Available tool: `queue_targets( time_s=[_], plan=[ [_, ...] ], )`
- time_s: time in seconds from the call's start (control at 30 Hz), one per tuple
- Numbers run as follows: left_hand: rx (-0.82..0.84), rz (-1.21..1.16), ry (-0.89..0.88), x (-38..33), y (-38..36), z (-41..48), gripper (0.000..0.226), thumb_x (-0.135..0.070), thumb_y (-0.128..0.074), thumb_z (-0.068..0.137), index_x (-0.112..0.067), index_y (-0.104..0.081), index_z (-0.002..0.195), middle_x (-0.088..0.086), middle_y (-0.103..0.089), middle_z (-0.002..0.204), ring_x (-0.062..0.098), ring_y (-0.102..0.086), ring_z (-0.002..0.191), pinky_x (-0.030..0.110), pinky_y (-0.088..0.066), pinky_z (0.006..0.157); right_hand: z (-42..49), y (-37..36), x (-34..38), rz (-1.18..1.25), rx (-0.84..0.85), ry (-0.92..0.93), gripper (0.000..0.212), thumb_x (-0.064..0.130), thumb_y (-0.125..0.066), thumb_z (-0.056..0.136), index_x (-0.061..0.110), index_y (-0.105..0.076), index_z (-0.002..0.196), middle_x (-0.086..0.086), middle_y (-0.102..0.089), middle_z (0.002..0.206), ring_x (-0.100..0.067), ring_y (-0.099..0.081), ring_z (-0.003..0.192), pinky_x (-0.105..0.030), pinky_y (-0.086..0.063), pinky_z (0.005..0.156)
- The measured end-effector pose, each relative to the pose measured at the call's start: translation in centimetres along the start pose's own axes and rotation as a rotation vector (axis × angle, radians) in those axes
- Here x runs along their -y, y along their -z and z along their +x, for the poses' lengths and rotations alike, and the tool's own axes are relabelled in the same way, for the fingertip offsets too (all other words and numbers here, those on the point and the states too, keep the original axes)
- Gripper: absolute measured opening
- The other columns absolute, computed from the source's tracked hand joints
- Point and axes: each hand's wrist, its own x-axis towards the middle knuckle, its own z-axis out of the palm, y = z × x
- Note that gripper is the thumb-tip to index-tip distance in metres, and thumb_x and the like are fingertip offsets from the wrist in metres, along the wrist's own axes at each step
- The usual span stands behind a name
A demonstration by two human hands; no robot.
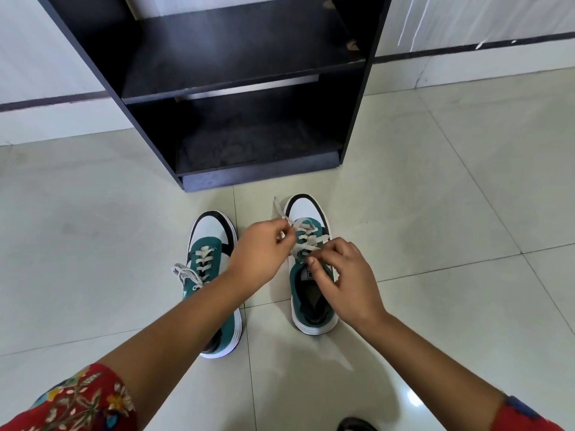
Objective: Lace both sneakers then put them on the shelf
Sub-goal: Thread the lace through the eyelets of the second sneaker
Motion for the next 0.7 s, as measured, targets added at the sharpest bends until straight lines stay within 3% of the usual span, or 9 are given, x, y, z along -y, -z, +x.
queue_targets(
  time_s=[0.1,0.17,0.27,0.37,0.43,0.5,0.57,0.63,0.7],
  plan=[
    [0.195,0.084,0.126,-0.2,0.3,0.3,0.025,-0.03,-0.054,0.083,-0.014,-0.065,0.068,0.001,-0.056,0.056,0.019,-0.052,0.059,0.033,-0.042,0.061,-0.2,-1.0,-0.1,-0.078,0.004,-0.003,0.036,0.024,-0.044,0.087,0.022,-0.061,0.119,-0.001,-0.056,0.094,-0.02,-0.056,0.089,-0.03,-0.049,0.07],
    [0.287,0.03,0.163,-0.5,0.6,0.5,0.028,-0.029,-0.056,0.082,-0.014,-0.06,0.058,-0.001,-0.045,0.048,0.016,-0.043,0.052,0.031,-0.035,0.059,-0.5,-1.6,0.2,-0.084,0.024,0.022,0.041,0.023,-0.039,0.087,0.02,-0.055,0.125,-0.003,-0.054,0.094,-0.021,-0.056,0.084,-0.031,-0.049,0.065],
    [0.307,0.046,0.151,-0.5,1.2,0.6,0.024,-0.03,-0.058,0.08,-0.019,-0.063,0.06,-0.001,-0.049,0.051,0.017,-0.046,0.054,0.032,-0.038,0.061,-0.4,-2.0,0.6,-0.011,0.008,-0.014,0.031,0.021,-0.048,0.09,0.02,-0.059,0.119,0.002,-0.049,0.089,-0.019,-0.054,0.081,-0.03,-0.047,0.065],
    [0.215,0.064,0.122,-0.1,1.5,0.3,0.021,-0.038,-0.065,0.079,-0.02,-0.071,0.071,-0.002,-0.065,0.067,0.016,-0.058,0.068,0.03,-0.043,0.066,0.5,-1.8,0.0,0.044,-0.006,-0.072,0.018,0.025,-0.056,0.089,0.022,-0.067,0.102,0.006,-0.05,0.086,-0.016,-0.055,0.083,-0.028,-0.045,0.07],
    [0.126,-0.029,0.102,0.3,1.6,0.1,0.025,-0.041,-0.064,0.081,-0.018,-0.072,0.074,-0.002,-0.062,0.063,0.015,-0.056,0.064,0.031,-0.041,0.063,1.1,-1.6,-0.4,0.152,0.011,-0.11,0.013,0.021,-0.057,0.089,0.018,-0.069,0.095,0.008,-0.05,0.084,-0.008,-0.053,0.08,-0.022,-0.041,0.072],
    [0.085,-0.09,0.093,0.6,1.5,0.1,0.028,-0.041,-0.062,0.083,-0.016,-0.072,0.074,0.001,-0.06,0.058,0.018,-0.054,0.058,0.032,-0.04,0.06,1.2,-1.4,-0.4,0.258,0.019,-0.142,0.014,0.016,-0.056,0.089,0.016,-0.069,0.096,0.011,-0.049,0.083,0.002,-0.052,0.077,-0.012,-0.039,0.072],
    [0.151,-0.192,0.12,0.8,1.3,-0.1,0.027,-0.037,-0.064,0.084,-0.013,-0.073,0.077,-0.006,-0.056,0.05,0.01,-0.048,0.049,0.027,-0.037,0.055,1.1,-1.5,-0.2,0.292,0.026,-0.147,0.022,0.014,-0.059,0.087,0.015,-0.067,0.108,0.015,-0.047,0.082,0.003,-0.051,0.076,-0.007,-0.038,0.073],
    [0.193,-0.295,0.136,0.9,0.9,-0.5,0.026,-0.037,-0.065,0.083,-0.012,-0.073,0.08,-0.011,-0.062,0.052,0.005,-0.055,0.05,0.027,-0.044,0.056,0.9,-1.8,0.1,0.277,0.05,-0.138,0.025,0.015,-0.063,0.085,0.012,-0.066,0.11,0.014,-0.046,0.082,-0.001,-0.051,0.076,-0.009,-0.04,0.073],
    [0.168,-0.286,0.116,0.9,0.8,-0.7,0.027,-0.042,-0.065,0.08,-0.016,-0.073,0.079,-0.003,-0.072,0.068,0.016,-0.066,0.071,0.037,-0.051,0.072,0.9,-2.0,0.2,0.271,0.052,-0.132,0.015,0.019,-0.065,0.083,0.011,-0.069,0.095,0.009,-0.049,0.081,-0.009,-0.055,0.075,-0.02,-0.045,0.073]
  ],
)
